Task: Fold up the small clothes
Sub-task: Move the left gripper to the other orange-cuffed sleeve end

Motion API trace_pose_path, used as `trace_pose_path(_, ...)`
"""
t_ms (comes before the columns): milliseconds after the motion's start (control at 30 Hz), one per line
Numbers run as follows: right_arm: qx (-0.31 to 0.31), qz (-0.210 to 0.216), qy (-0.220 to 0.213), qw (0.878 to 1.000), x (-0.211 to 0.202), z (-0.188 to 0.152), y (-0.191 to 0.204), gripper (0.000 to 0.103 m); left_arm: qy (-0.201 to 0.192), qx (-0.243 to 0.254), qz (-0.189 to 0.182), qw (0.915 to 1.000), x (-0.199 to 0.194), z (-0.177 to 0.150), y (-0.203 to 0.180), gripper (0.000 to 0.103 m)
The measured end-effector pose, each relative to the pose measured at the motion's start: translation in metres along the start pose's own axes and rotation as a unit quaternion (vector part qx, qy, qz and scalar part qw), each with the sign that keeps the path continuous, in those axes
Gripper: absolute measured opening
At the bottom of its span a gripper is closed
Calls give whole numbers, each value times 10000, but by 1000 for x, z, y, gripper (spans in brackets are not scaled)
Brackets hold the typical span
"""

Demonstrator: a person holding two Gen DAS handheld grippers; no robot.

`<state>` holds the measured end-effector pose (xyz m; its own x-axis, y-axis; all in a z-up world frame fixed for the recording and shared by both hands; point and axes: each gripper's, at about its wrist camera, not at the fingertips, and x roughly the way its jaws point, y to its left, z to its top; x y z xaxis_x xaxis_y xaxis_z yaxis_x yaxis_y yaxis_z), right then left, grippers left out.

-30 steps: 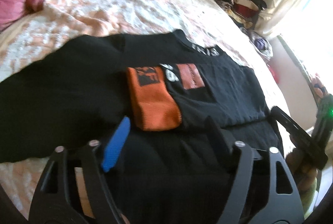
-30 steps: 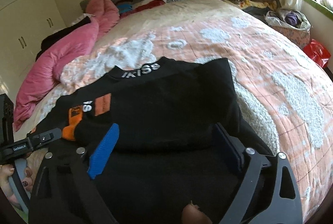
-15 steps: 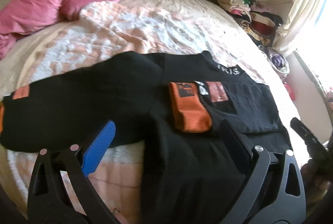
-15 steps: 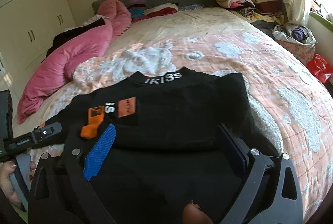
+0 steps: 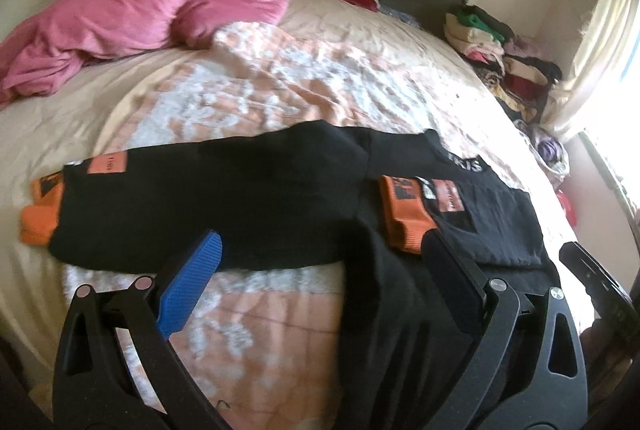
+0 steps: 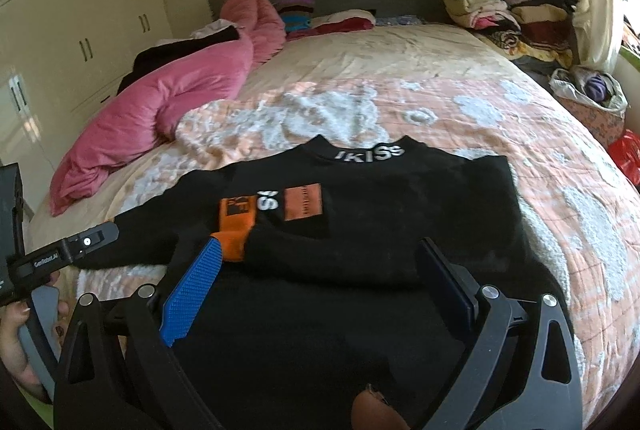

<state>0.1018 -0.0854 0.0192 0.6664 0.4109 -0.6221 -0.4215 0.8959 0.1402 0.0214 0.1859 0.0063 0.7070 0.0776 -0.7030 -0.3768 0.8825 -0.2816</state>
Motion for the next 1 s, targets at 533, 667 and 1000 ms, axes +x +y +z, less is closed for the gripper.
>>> trace_pose_path(533, -596, 580, 168, 9964, 15, 10, 79, 96, -396, -935, 844, 9912, -28, 2, 76, 93)
trace_pose_path(667, -738, 711, 183, 9946, 18, 13, 99, 96, -452, -1215, 1061, 9859, -30, 2, 95, 94)
trace_pose_path(1000, -1078, 1067, 381, 9877, 34, 14, 143, 96, -498, -1561, 1386, 9767, -30, -2, 117, 94)
